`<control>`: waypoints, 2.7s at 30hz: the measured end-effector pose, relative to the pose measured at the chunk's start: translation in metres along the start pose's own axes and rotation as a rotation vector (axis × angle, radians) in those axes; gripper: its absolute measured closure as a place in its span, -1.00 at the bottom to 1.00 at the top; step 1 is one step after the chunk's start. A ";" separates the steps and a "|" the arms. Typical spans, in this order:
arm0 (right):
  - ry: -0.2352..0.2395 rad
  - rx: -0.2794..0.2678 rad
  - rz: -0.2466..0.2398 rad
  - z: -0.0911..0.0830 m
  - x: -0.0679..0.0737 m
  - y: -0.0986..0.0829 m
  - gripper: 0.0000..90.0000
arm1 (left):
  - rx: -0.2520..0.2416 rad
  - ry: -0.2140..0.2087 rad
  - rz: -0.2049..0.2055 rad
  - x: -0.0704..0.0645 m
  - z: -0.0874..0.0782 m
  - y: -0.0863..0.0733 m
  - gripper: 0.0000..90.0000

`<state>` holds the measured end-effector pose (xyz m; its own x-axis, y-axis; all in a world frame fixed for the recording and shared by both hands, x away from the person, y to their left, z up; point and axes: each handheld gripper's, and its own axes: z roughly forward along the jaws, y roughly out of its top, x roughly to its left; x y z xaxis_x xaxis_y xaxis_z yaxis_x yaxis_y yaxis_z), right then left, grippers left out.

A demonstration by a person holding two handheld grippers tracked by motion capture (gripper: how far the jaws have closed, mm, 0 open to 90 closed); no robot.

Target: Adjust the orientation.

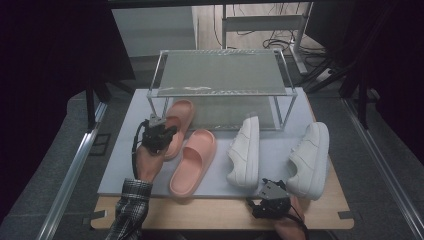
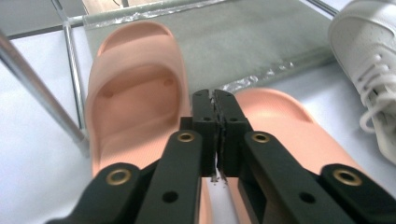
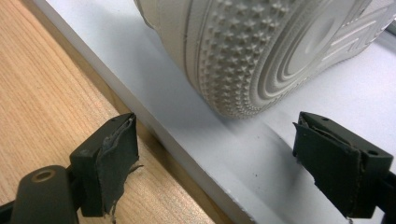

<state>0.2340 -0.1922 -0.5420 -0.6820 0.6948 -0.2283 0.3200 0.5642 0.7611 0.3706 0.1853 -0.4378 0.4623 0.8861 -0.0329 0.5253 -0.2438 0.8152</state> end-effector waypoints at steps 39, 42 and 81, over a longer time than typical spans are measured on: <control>-0.012 0.006 -0.008 0.000 0.002 0.000 -0.67 | 0.089 0.044 -0.015 0.015 -0.019 -0.100 1.00; -0.012 0.005 -0.008 0.001 0.002 0.000 -0.67 | 0.102 0.050 -0.013 0.016 -0.015 -0.101 1.00; -0.008 0.005 -0.013 0.000 0.001 0.000 -0.67 | 0.064 0.087 -0.003 0.017 0.031 -0.054 1.00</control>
<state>0.2336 -0.1913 -0.5422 -0.6808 0.6911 -0.2427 0.3145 0.5750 0.7553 0.3728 0.2014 -0.5005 0.3986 0.9170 0.0175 0.5724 -0.2637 0.7764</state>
